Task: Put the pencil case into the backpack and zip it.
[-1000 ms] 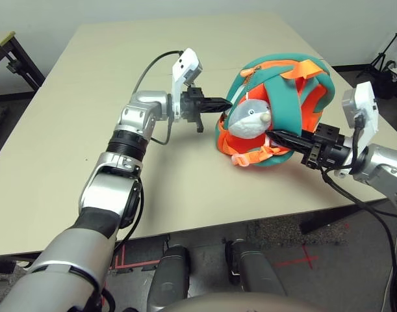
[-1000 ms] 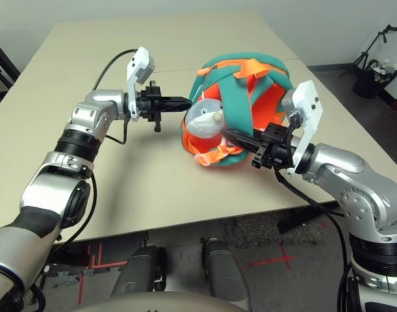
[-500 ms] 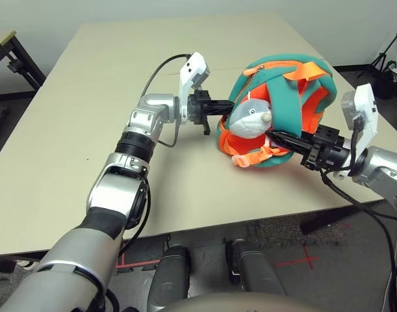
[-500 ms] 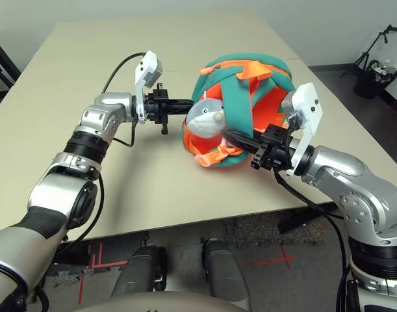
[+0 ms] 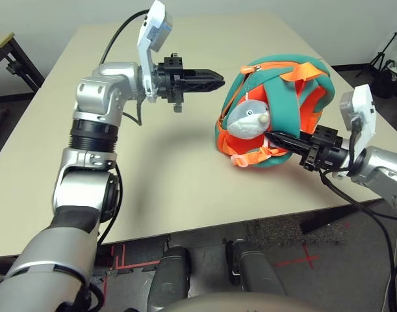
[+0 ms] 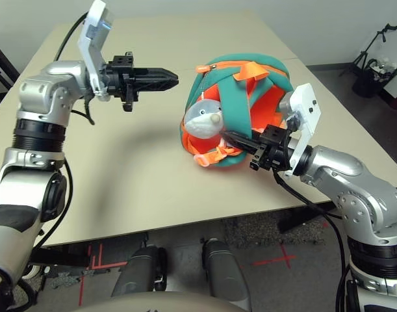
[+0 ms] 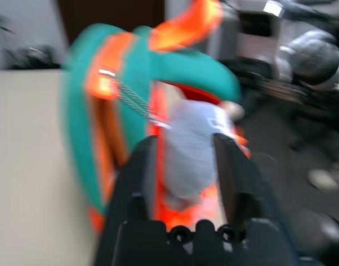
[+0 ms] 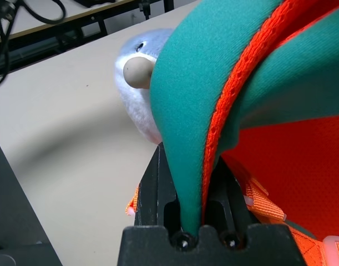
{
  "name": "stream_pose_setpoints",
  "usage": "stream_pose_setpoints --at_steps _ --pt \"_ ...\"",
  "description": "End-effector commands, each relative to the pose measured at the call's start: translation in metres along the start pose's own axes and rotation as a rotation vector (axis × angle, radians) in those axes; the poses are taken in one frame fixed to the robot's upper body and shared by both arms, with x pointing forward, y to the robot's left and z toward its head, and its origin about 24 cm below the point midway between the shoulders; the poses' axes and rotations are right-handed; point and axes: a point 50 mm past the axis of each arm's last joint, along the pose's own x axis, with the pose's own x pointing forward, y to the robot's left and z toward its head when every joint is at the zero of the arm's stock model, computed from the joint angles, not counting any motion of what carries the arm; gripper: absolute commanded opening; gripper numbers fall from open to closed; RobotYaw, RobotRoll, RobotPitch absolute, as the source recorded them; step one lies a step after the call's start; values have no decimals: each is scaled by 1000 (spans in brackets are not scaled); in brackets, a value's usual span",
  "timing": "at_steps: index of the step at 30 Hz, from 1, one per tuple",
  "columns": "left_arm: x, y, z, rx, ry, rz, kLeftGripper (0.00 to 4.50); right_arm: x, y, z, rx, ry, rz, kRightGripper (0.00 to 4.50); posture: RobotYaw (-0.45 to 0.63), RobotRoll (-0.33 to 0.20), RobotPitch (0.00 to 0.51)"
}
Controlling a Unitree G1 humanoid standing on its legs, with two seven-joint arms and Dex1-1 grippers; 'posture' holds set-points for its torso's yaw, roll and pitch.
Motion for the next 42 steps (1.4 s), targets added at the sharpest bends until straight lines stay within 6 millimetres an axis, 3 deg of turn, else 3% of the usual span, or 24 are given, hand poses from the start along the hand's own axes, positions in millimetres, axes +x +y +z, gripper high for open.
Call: stream_pose_setpoints --at_steps 1,4,15,28,31,40,42 --pt "2 -9 -1 -22 36 -45 3385 2 4 -4 6 9 44 122 25 0 74" --pt "5 -9 -5 -12 68 -47 4496 2 5 -4 5 8 43 122 25 0 74" --pt "25 -5 -16 16 80 -56 4500 2 6 -4 3 4 34 122 8 0 73" --pt "46 0 -50 47 176 -16 4500 2 9 -3 1 1 32 122 -3 0 78" --pt "47 6 -49 48 145 25 3867 2 9 -3 1 0 32 122 -4 0 78" --pt "47 8 -47 33 113 22 413 1 8 -4 -2 6 26 122 -7 0 76" --pt "48 8 -47 34 111 22 17 1 8 -4 -2 6 25 122 -6 0 76"
